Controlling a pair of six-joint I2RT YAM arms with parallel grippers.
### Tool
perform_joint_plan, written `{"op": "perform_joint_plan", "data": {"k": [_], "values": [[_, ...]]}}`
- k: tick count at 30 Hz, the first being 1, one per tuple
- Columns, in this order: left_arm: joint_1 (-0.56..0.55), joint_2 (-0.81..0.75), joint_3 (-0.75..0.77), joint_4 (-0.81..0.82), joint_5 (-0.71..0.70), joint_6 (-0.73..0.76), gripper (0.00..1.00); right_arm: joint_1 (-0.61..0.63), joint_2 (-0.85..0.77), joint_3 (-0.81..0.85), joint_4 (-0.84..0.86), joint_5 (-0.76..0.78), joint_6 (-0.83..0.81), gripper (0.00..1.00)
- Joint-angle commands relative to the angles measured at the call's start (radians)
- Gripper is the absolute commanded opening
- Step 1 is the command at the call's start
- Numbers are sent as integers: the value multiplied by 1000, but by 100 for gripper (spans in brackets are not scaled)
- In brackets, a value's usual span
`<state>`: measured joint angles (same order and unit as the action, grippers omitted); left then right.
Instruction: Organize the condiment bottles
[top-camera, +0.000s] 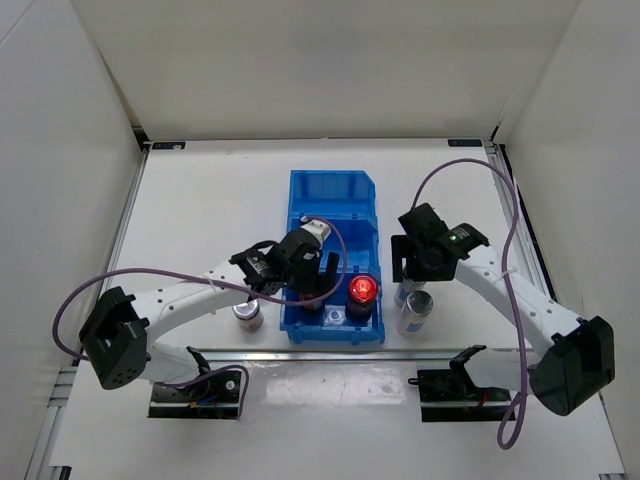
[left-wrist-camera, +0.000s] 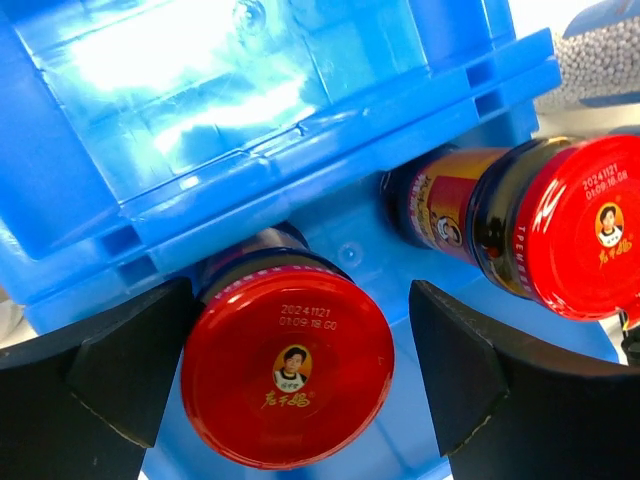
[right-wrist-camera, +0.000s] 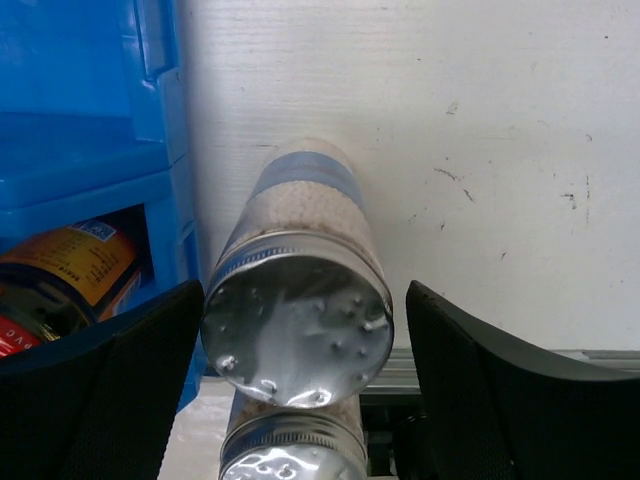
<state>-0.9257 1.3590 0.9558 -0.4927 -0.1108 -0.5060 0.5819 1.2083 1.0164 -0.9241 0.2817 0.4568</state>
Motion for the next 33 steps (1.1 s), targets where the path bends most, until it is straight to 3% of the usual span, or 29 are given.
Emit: {"op": "perform_joint_plan", "data": {"k": [1, 9, 11, 12, 14, 16, 19, 23, 33], "values": [[-2, -29, 26, 23, -24, -5, 100, -20, 8, -13, 48, -21, -12, 83], [-2, -115, 135, -108, -64, 4, 100, -21, 28, 8, 48, -30, -12, 63], [-2, -170, 202, -163, -76, 29, 100, -21, 28, 31, 48, -30, -12, 47], [-2, -187, 227, -164, -92, 38, 100, -21, 28, 40, 36, -30, -12, 47], [-2, -219, 306, -239, -116, 55, 100, -30, 37, 77, 21, 0, -3, 35], [-2, -268, 362, -318, -171, 70, 100, -30, 37, 106, -7, 25, -3, 24], [-2, -339, 371, -398, -295, 80, 100, -30, 37, 165, -32, 75, 6, 18], [21, -428, 299, -529, -492, 3, 100, -30, 37, 263, -76, 128, -3, 0], [67, -600, 121, -575, -603, -43, 100, 36, 89, 542, -38, 59, -78, 0]]}}
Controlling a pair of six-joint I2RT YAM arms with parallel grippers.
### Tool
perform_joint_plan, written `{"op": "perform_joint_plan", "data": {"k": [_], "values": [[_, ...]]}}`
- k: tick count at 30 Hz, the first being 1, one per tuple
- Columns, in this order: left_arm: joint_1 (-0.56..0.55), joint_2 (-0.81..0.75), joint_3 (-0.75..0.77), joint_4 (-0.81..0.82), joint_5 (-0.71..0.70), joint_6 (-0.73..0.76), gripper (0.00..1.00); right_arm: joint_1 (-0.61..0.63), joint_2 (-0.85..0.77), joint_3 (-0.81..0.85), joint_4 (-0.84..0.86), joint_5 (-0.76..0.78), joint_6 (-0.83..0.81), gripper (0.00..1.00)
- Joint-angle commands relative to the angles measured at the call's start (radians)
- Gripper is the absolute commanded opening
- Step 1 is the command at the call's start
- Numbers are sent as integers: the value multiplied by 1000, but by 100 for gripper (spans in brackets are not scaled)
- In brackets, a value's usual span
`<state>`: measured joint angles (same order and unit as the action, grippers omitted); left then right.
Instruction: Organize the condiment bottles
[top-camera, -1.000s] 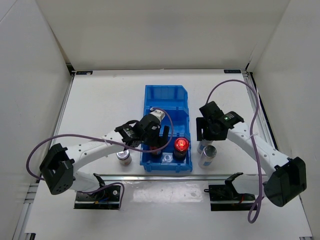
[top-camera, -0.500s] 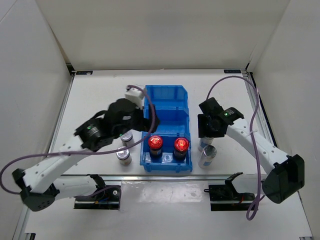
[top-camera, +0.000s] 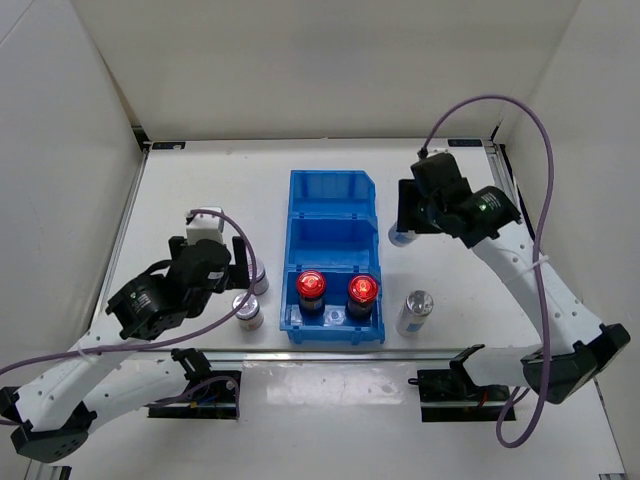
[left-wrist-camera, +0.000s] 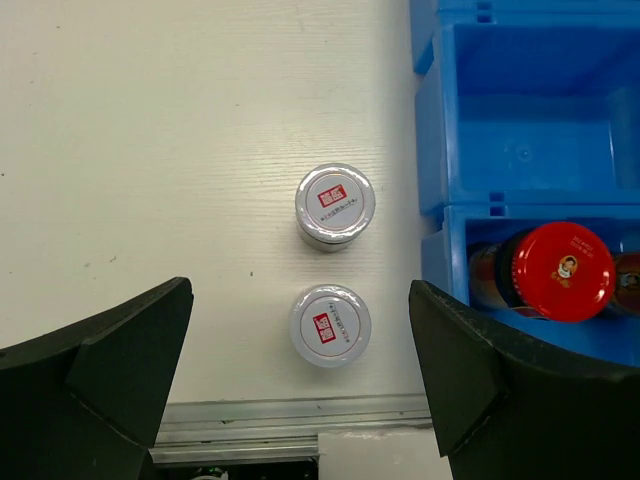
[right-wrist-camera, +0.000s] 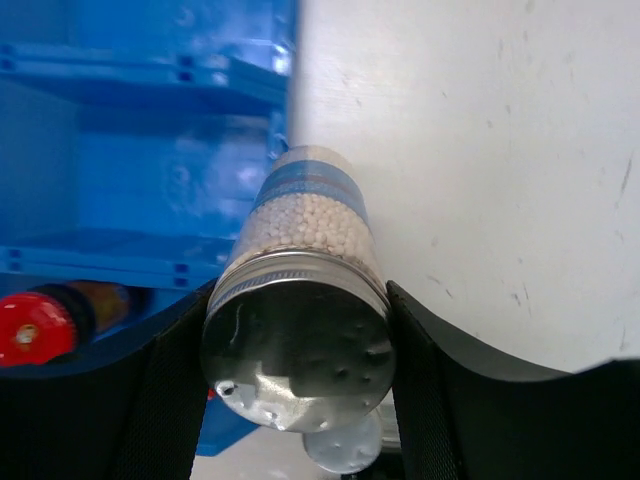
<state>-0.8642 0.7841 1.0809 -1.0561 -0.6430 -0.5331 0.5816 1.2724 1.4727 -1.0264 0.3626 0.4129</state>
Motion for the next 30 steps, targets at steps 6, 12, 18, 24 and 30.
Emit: {"op": "perform_joint_plan", "data": {"k": [6, 12, 18, 24, 30], "values": [[5, 15, -26, 24, -35, 22, 100, 132, 166, 166, 100, -36, -43, 0], [5, 14, -15, 4, -26, 13, 100, 169, 300, 156, 156, -45, -52, 0], [5, -60, -33, 24, -26, 13, 100, 169, 380, 156, 166, -65, -52, 0], [5, -71, -33, 24, -35, 13, 100, 169, 421, 126, 195, -86, -52, 4], [5, -71, -33, 24, -35, 4, 100, 169, 464, 126, 195, -97, -52, 13]]}}
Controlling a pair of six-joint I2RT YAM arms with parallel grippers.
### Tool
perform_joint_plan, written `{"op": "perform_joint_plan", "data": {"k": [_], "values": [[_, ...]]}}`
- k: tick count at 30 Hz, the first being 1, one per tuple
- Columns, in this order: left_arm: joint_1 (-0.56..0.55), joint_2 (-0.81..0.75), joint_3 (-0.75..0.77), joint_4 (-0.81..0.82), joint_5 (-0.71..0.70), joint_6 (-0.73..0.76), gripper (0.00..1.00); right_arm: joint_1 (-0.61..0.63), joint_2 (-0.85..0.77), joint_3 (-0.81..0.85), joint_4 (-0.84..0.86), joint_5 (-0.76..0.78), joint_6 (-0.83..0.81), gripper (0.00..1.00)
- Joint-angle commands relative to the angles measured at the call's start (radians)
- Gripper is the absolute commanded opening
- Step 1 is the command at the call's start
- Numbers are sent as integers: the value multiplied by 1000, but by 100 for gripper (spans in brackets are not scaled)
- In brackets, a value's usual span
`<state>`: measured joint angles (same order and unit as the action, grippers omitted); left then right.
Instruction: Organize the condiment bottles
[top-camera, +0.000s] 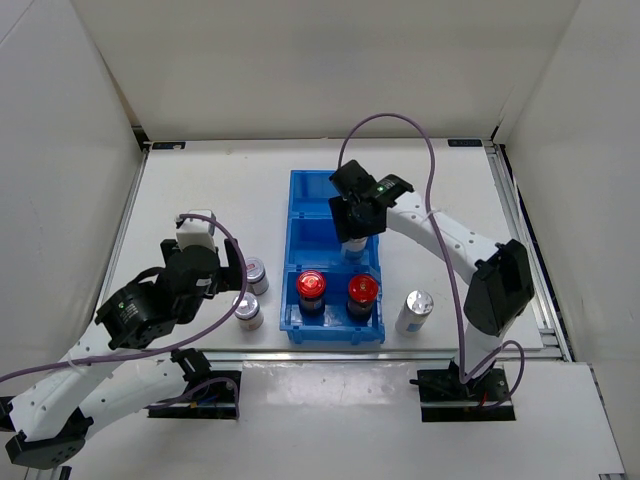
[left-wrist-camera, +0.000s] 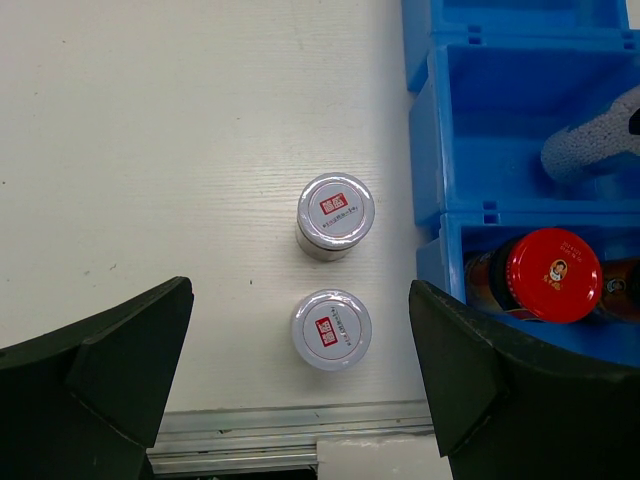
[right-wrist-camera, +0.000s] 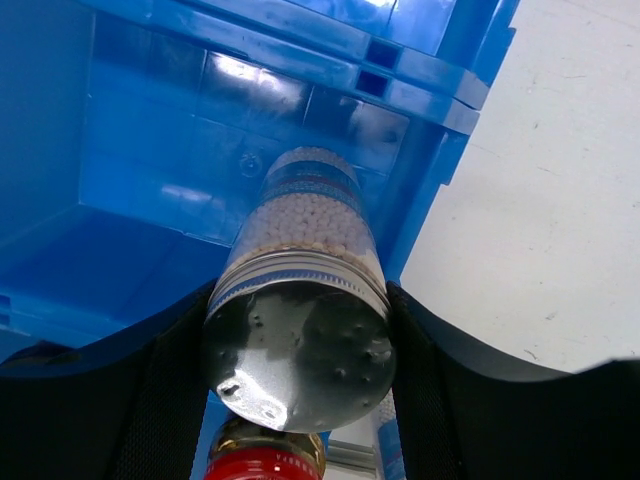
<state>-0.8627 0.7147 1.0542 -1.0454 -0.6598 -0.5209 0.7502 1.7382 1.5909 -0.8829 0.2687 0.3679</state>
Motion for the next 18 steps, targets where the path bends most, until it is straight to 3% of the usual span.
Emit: {"op": "perform_joint_plan", "data": {"k": [1, 4, 7, 8, 9, 10, 12, 18], "values": [[4, -1, -6, 13, -18, -8, 100, -9, -2, 7, 52, -3, -7, 16], [4, -1, -6, 13, -18, -8, 100, -9, 9, 7, 52, -3, -7, 16], [4, -1, -6, 13, -18, -8, 100, -9, 30, 7, 52, -3, -7, 29], [4, -1, -6, 13, -18, -8, 100, -9, 30, 7, 38, -3, -7, 37], [4, -1, -6, 13, -18, -8, 100, -9, 30, 38, 27, 7, -7, 69], [4, -1, -6, 13, -18, -8, 100, -9, 30, 56, 13, 7, -7, 85], [4, -1, -6, 13, -18, -8, 100, -9, 30, 101, -50, 62, -7, 100], [4, -1, -6, 4, -18, -8, 100, -9, -130, 185, -195, 225, -17, 100]]}}
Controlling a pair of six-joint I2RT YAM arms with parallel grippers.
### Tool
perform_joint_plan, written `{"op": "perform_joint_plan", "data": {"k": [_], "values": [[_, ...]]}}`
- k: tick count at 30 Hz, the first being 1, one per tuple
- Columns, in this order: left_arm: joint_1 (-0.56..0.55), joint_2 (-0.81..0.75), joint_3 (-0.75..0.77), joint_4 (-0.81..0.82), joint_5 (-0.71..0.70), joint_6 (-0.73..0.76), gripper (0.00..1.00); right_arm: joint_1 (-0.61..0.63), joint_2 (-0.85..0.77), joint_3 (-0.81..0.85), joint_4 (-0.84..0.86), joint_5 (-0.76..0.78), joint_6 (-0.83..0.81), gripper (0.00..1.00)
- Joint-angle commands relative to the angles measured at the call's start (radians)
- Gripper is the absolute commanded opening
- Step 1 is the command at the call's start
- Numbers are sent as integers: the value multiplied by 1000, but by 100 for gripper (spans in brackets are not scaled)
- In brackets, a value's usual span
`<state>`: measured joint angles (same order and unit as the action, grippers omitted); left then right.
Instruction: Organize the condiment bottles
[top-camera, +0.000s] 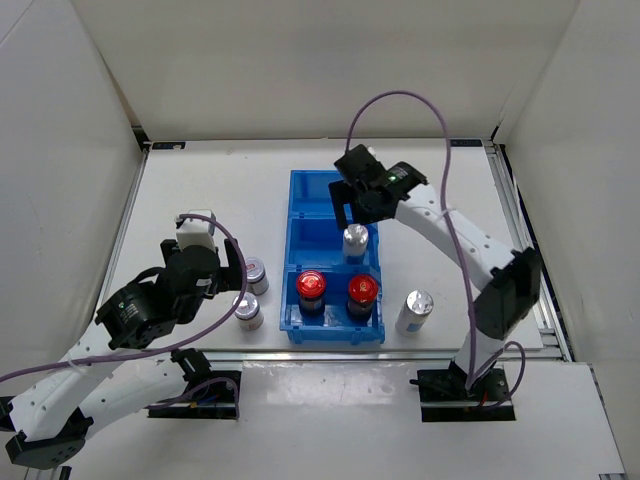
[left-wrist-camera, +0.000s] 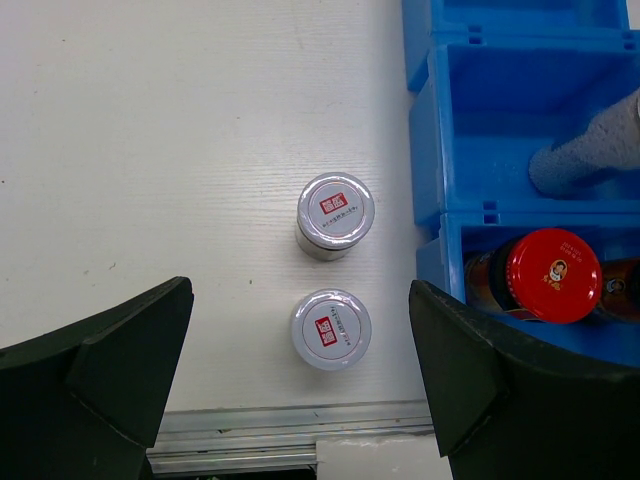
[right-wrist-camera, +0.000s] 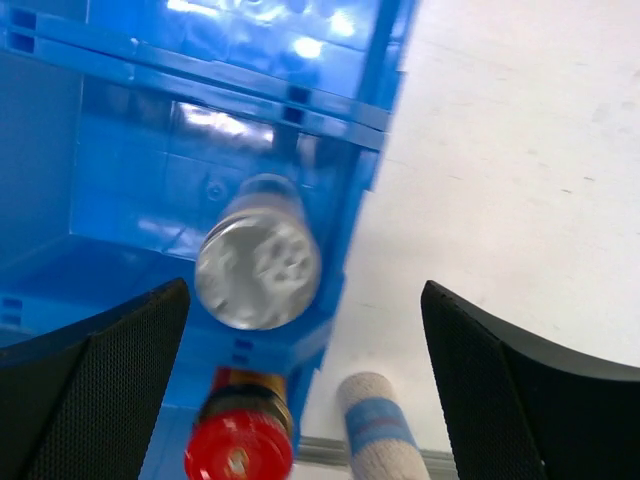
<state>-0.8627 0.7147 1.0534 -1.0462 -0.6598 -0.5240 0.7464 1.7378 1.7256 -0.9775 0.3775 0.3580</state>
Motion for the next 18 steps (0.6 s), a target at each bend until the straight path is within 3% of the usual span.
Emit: {"op": "perform_joint_plan", "data": {"k": [1, 5, 11, 14, 18], "values": [[4, -1, -6, 5, -18, -14, 100, -5, -161, 26, -101, 116, -7, 100], [4, -11, -6, 5, -18, -14, 100, -5, -305, -147, -112, 93, 16, 100], [4, -11, -6, 5, -18, -14, 100, -15, -493, -450, -205, 74, 249, 100], [4, -11, -6, 5, -18, -14, 100, -15, -578, -543, -231, 92, 335, 100], [4, -11, -6, 5, -18, -14, 100, -35, -613, -639, -178, -14, 357, 100]]}}
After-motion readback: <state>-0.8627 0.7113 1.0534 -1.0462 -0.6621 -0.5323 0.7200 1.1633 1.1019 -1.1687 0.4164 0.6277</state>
